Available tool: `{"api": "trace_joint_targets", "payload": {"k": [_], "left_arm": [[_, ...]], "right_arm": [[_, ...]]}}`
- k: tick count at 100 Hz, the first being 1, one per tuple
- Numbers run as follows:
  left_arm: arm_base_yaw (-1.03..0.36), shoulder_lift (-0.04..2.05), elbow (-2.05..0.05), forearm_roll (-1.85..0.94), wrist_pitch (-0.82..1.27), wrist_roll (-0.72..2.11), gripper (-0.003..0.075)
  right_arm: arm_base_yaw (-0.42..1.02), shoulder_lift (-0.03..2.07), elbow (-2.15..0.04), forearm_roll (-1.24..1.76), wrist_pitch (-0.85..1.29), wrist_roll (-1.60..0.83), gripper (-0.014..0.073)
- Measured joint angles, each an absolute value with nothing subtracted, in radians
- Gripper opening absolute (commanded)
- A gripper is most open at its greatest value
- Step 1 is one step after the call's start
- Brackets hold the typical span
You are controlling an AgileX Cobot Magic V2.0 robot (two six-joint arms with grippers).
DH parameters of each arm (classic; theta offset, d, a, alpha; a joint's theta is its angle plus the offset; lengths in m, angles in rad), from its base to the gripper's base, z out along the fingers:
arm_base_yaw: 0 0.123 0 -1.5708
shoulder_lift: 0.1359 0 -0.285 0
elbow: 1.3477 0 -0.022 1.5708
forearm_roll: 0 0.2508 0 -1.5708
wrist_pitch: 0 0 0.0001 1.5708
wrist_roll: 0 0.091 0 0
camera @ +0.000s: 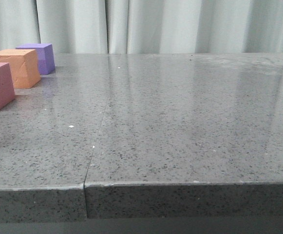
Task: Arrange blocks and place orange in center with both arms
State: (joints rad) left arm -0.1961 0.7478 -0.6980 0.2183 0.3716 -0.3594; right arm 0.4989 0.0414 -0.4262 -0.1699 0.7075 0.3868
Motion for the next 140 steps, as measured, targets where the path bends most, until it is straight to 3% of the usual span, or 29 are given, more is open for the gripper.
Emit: {"api": "trace_joint_targets", "payload": {"k": [73,102,140], "left_arm": [[-0.194,0.546,-0.326,0.242,0.077,-0.388,-0.002],[-0.118,0.424,-0.257,-0.017,0.069,-0.048,-0.002],[-0.073,0.196,-0.107,-0.065,0.067,0.007,-0.002]], "right_arm": [[0.499,0.04,-0.426,-0.17,0.708,0.387,-0.0067],[0.499,0.04,-0.426,-0.17,0.708,0.387,-0.0067],[0.499,0.04,-0.426,-0.17,0.708,0.387,-0.0067]]}}
